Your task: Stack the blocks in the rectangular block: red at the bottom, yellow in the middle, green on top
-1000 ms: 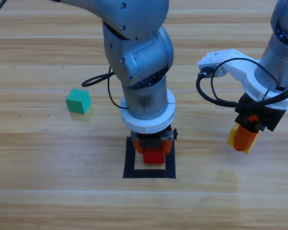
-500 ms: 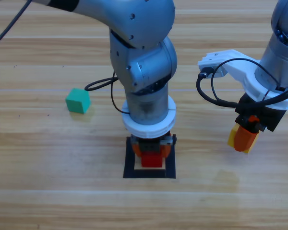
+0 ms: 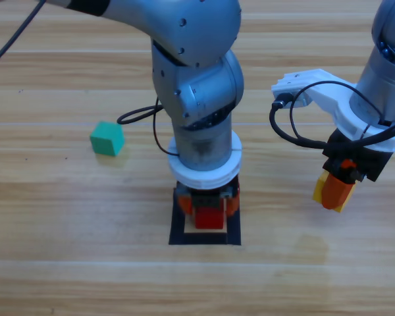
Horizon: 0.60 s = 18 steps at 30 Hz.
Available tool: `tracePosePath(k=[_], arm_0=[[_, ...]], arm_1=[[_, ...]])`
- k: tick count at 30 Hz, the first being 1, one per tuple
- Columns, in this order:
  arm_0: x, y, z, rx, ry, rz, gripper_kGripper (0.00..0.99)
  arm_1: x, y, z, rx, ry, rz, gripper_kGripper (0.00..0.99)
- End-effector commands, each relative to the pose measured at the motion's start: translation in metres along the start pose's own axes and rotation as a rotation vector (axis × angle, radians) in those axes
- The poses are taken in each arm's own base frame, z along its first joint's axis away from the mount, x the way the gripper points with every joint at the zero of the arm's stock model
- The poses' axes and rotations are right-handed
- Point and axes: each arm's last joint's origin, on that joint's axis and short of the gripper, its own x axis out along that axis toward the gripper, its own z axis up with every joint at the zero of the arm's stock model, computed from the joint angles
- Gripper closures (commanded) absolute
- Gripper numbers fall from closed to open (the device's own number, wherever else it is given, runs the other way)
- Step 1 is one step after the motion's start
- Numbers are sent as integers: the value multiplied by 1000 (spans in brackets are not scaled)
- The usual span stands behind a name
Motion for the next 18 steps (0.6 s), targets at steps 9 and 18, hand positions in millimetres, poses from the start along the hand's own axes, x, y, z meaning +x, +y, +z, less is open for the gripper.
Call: tracePosePath(k=[9, 18], arm_0=[[-81, 32, -10, -30, -100, -61, 0], [-202, 101, -43, 13, -331, -160, 0]], arm_1=[[6, 12, 1, -18, -6, 21, 990], [-8, 12, 3, 47, -77, 0, 990]])
